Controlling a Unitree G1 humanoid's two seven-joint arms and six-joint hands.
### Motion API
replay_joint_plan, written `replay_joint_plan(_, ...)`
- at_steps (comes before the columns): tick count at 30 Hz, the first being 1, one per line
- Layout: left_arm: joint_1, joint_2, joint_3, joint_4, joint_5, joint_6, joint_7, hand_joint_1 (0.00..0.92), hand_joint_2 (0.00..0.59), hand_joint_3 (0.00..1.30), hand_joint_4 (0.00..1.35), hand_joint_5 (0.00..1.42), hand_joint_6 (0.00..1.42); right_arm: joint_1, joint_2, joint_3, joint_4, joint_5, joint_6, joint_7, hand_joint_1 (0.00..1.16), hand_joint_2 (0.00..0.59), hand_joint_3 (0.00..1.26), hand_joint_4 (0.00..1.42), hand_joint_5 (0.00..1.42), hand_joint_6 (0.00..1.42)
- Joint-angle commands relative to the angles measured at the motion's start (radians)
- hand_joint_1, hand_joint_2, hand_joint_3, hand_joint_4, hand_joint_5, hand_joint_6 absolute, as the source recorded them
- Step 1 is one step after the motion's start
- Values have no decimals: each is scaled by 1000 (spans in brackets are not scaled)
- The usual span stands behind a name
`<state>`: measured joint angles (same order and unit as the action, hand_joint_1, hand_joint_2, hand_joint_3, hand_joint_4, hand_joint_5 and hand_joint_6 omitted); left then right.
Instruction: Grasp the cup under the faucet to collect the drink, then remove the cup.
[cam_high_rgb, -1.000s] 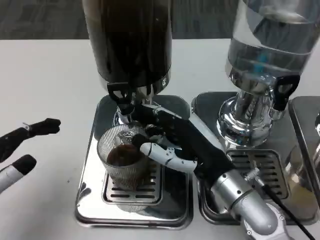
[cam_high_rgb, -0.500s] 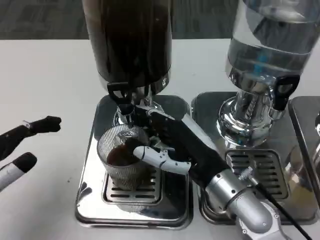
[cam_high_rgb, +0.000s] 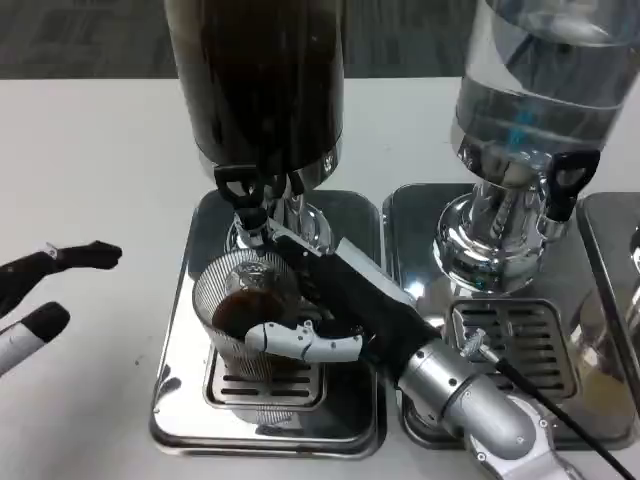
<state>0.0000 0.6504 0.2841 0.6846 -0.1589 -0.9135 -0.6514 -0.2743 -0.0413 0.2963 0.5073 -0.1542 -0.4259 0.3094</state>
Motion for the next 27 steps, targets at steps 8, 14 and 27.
replay_joint_plan(8,0,14,-10,8,-3,8,-3,0,57,361,294,196,125,-33,-14,26,8,-11,18,48,662,198,0,0,0,83)
replay_joint_plan(14,-9,16,-15,15,-5,9,-9,0,58,358,287,189,125,-19,-12,10,4,-22,12,-4,670,194,0,0,0,81)
replay_joint_plan(27,-3,23,-21,12,-11,13,-7,0,69,353,280,186,125,-17,-19,-13,9,2,2,8,670,195,0,0,0,80)
